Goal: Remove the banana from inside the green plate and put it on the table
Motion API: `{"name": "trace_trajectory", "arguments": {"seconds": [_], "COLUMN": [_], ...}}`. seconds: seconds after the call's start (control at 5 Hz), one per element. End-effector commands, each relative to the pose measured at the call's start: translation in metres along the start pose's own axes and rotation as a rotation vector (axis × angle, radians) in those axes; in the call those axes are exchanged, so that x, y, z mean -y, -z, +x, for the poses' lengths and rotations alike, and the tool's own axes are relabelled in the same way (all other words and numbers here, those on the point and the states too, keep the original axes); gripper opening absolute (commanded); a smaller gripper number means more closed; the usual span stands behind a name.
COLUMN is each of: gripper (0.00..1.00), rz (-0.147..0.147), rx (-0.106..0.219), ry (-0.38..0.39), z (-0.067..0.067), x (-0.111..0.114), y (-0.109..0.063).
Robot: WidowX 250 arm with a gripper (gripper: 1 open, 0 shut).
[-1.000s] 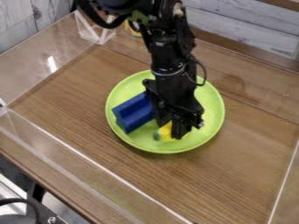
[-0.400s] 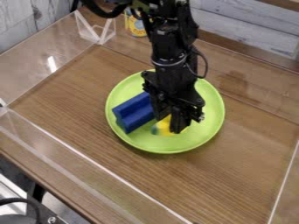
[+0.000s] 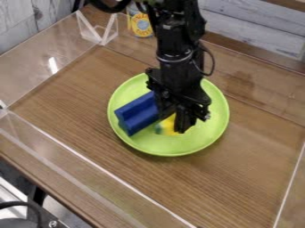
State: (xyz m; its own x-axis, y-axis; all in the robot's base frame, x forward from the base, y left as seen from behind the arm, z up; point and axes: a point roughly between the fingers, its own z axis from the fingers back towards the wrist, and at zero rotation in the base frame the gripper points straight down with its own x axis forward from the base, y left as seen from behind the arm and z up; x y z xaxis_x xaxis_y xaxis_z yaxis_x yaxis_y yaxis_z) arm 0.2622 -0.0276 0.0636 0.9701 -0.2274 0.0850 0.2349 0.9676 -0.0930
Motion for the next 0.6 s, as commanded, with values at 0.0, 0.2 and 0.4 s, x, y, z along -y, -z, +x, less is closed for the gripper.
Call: {"name": "trace_trajectory", "arguments": {"seconds": [0.0, 0.2, 0.4], "gripper": [0.00, 0.00, 0.00], "rz": [0.016, 0.014, 0.012], "rx": [0.073, 0.074, 0.078], "ry": [0.014, 0.014, 0.009], "z": [0.0121, 0.0117, 0.0110], "x": [0.0036, 0.0068, 0.0118], "y": [-0.0209, -0.0240, -0.0269]}}
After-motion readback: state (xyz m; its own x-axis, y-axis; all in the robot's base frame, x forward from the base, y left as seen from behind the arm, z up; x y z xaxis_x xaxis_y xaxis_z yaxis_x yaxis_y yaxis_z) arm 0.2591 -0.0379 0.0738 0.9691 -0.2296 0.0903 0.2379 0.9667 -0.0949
